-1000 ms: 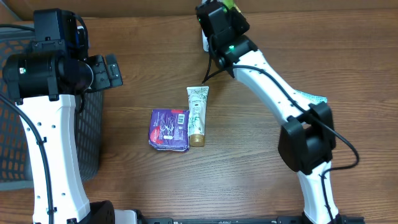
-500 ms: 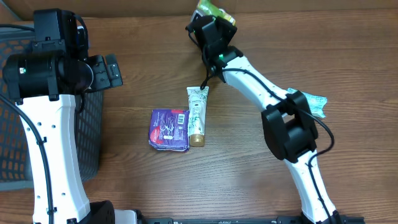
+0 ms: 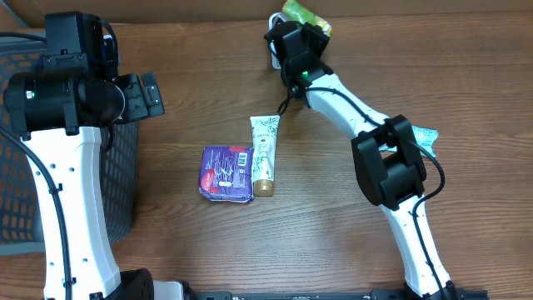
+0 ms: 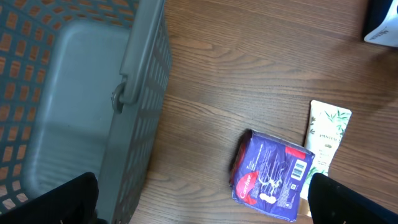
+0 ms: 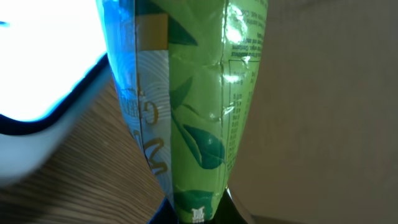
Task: Scan the item barcode
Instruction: 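Carry the snack bar to the white scanner and hold it in front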
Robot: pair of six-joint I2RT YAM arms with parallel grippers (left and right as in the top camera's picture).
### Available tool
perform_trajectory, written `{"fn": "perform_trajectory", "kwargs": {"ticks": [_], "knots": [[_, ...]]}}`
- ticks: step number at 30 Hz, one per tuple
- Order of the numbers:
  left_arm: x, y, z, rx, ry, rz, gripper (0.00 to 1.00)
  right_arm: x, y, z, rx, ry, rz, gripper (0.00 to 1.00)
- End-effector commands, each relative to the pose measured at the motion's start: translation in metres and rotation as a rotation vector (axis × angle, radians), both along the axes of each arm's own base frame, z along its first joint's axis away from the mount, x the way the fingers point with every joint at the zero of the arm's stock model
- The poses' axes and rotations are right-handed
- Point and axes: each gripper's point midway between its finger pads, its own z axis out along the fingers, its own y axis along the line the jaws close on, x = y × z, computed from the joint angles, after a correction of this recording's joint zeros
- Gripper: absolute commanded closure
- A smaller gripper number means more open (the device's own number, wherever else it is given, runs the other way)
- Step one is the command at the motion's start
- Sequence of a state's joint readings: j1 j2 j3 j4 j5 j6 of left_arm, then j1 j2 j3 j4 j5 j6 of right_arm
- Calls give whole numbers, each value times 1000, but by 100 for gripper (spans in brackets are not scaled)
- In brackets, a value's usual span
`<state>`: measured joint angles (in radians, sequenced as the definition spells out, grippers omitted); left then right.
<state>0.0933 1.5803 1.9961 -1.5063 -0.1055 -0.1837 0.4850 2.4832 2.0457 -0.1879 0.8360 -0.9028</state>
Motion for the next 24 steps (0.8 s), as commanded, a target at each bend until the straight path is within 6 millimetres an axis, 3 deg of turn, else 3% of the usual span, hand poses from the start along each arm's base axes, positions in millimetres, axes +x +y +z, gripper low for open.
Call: {"fn": "perform_trajectory", "kwargs": {"ticks": [1,4,9,12,15,19,24], "knots": [[1,-2,8,-7,-26,-3,1,2,-6,28,9,-67,-48,96],[1,-2,8,-7,-26,-3,0,-3,0,23,-8,-37,-35,96],[1,-2,8,-7,-26,-3,0,-15,21,31,-18,-22,4,96],[1,-2,8,-7,-26,-3,1,-21,21,48,-12,-22,5,96],[1,-2,8,-7,-26,-3,1,-28,19,81,68,-64,-4,96],[1,-2,8,-7,-26,-3,0,-57,30,117,211,15,99,96],[1,-2,8,-7,-26,-3,1,-118,42,157,525,168,196,96]]}}
